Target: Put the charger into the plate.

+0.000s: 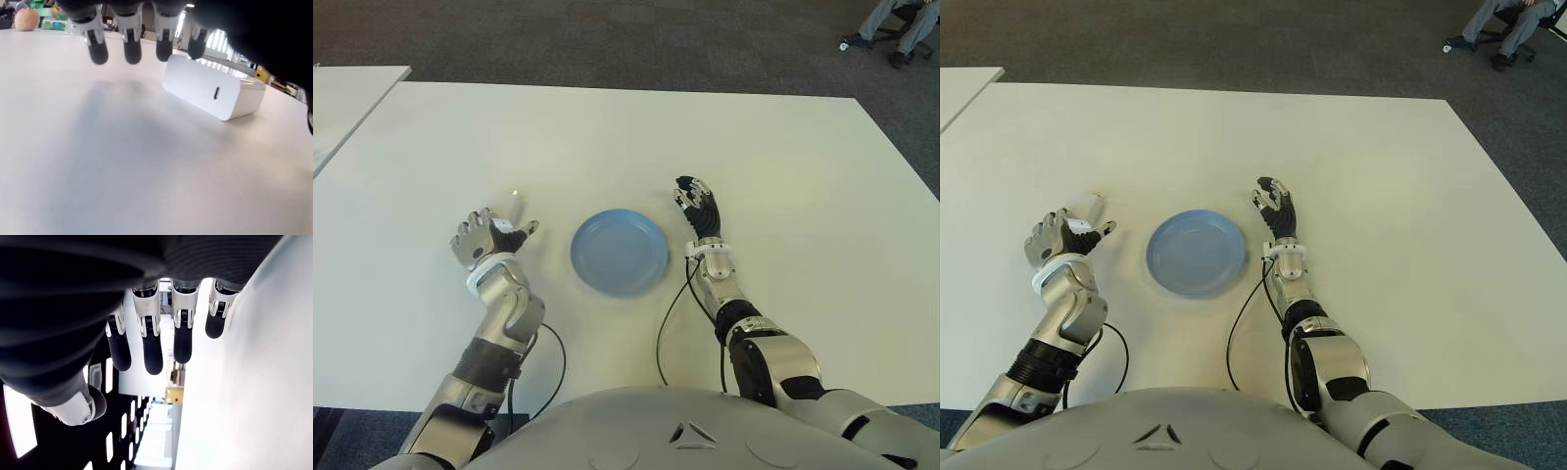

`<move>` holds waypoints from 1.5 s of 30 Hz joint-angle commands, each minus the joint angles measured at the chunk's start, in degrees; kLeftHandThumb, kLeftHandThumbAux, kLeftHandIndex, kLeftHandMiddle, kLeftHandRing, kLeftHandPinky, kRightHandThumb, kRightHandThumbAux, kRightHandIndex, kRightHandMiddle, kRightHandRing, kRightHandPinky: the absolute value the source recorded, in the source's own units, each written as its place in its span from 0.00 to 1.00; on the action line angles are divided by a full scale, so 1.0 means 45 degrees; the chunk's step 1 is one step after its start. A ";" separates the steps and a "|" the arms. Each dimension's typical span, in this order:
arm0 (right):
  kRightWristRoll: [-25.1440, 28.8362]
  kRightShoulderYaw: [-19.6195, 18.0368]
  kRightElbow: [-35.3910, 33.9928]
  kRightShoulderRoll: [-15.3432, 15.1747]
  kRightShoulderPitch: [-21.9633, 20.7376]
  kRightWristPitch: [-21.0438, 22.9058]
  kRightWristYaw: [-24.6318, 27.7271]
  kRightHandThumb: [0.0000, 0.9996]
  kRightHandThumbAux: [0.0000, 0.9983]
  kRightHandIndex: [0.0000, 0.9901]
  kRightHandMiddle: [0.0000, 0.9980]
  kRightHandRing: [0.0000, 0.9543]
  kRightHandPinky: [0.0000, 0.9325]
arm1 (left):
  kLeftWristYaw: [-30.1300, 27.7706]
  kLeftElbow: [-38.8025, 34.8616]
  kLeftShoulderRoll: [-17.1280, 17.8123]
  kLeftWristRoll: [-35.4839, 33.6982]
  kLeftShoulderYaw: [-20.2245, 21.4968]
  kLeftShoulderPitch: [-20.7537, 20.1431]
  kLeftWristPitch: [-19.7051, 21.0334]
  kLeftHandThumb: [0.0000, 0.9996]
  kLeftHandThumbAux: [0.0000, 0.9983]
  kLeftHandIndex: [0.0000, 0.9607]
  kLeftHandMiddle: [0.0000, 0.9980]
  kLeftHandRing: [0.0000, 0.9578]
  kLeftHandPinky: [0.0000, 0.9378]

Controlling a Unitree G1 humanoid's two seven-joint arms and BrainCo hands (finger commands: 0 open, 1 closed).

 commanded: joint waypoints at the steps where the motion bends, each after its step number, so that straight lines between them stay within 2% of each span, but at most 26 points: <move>1: 0.0212 -0.0093 0.0532 0.0087 0.0696 0.0426 0.0279 0.00 0.63 0.25 0.27 0.21 0.12 | 0.0018 0.1252 -0.0044 -0.0156 -0.0002 -0.0483 -0.0150 0.17 0.31 0.00 0.00 0.00 0.06; 6: 0.0276 -0.0171 0.0543 0.0069 0.0713 0.0384 0.0445 0.00 0.63 0.25 0.27 0.21 0.14 | -0.0056 0.1860 0.0050 0.0027 -0.0153 -0.0899 -0.0107 0.17 0.31 0.00 0.00 0.00 0.01; 13: 0.0306 -0.0198 0.0532 0.0025 0.0734 0.0300 0.0593 0.00 0.64 0.25 0.28 0.22 0.14 | -0.0091 0.2289 0.0358 0.0281 -0.0251 -0.1551 -0.0103 0.15 0.31 0.00 0.00 0.00 0.00; 27: 0.0325 -0.0213 0.0525 -0.0063 0.0744 0.0423 0.0881 0.00 0.64 0.24 0.28 0.23 0.15 | 0.0860 0.2123 0.0530 0.0594 -0.0245 -0.1695 -0.0341 0.16 0.28 0.00 0.00 0.00 0.00; 45: 0.0431 -0.0310 0.0525 -0.0083 0.0730 0.0500 0.1233 0.00 0.64 0.24 0.30 0.24 0.15 | 0.0751 0.1773 0.0916 0.0671 -0.0255 -0.1767 -0.0546 0.17 0.27 0.00 0.00 0.00 0.00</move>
